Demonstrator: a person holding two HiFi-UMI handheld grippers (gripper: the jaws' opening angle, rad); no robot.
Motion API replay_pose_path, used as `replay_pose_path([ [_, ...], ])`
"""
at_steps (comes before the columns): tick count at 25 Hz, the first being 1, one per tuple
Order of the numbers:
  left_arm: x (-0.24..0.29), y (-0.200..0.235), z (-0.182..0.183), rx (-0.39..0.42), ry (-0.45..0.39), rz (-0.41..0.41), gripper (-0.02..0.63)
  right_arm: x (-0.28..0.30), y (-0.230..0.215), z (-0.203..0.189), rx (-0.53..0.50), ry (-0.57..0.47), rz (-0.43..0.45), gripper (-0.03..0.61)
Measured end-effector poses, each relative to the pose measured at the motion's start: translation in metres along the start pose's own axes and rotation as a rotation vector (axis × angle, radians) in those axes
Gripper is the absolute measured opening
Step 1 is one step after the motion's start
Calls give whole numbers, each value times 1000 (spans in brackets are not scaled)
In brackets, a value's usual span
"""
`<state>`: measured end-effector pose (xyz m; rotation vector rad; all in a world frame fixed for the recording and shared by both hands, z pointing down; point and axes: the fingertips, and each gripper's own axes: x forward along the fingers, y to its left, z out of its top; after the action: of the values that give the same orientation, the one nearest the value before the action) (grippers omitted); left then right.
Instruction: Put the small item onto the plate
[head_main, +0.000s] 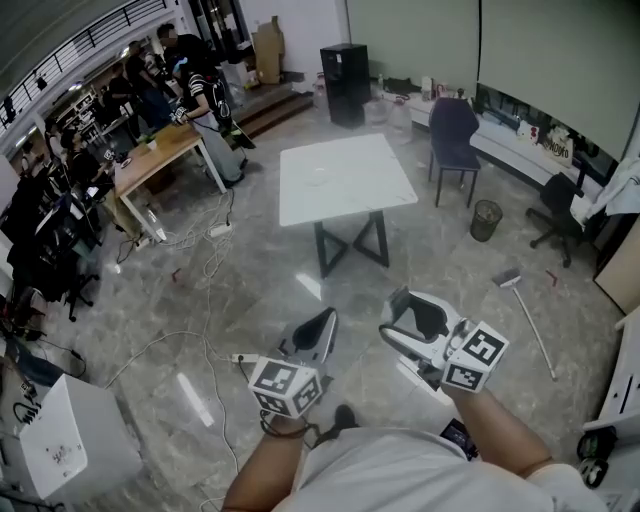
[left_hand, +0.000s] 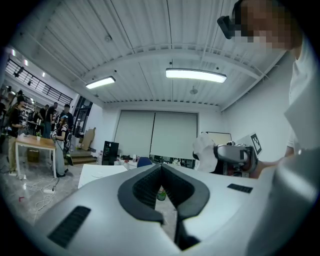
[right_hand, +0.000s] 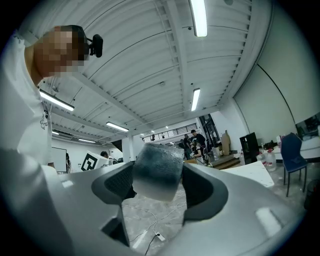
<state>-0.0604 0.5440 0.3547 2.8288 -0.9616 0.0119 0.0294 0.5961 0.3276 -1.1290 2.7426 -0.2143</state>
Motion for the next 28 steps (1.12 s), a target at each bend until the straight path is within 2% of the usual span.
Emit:
replay_pose_path([
  [13, 27, 159, 49, 39, -7, -33, 6, 158, -46, 15, -13, -43, -40, 296],
  [20, 50, 214, 52, 32, 5, -34, 6, 212, -77, 7, 8, -37, -47, 296],
  [28, 111, 262, 48, 24, 15, 5, 6, 253, -152, 6, 20, -35, -12, 296],
])
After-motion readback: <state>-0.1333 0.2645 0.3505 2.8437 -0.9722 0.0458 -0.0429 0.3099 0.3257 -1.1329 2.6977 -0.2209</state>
